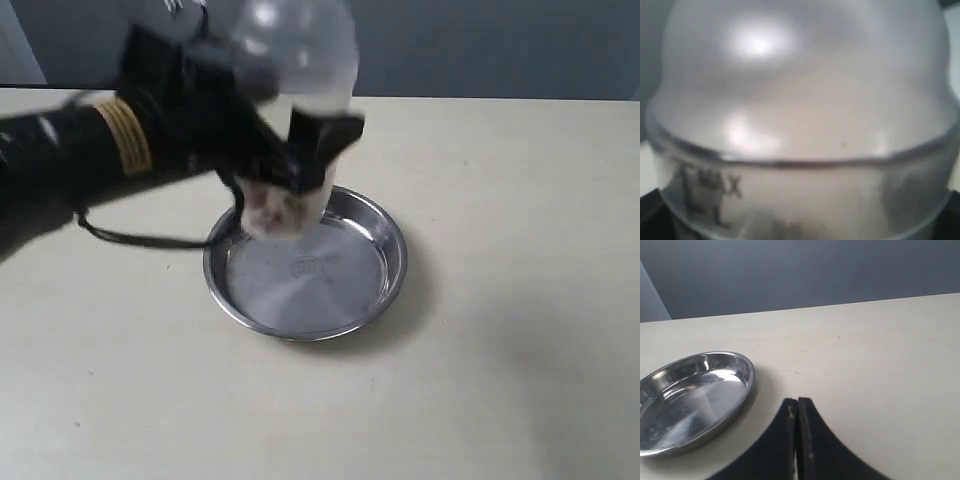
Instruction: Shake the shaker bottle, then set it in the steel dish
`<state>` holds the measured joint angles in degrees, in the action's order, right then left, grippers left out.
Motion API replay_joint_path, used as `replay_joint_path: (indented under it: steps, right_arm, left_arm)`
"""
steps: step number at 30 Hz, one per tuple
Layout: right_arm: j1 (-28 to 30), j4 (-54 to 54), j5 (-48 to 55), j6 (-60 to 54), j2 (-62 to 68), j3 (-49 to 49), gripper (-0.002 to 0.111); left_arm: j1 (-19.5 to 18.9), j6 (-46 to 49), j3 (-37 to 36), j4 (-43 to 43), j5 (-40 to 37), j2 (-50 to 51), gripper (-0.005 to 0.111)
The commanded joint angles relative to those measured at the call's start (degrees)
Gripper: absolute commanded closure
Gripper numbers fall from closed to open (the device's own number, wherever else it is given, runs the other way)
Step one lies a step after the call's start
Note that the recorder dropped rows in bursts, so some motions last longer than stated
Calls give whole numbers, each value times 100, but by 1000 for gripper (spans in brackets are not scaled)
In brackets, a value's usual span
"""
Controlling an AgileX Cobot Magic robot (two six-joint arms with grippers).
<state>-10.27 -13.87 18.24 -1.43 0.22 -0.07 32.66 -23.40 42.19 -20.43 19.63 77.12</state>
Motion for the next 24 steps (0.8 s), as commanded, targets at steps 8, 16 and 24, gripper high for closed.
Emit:
replay_joint_path:
  steps: [8,16,24]
  right_arm:
    - [-10,30,-57,-6,-22,7,109]
    - [-10,41,-57,-6,-22,7,109]
    - [-10,29,-57,-6,-22,7,109]
  left_arm:
    - [-47,389,201,264,868,-416,106]
    - [-109,260,-273,578,646,272,106]
    - [-109,591,-164,495,123,262,106]
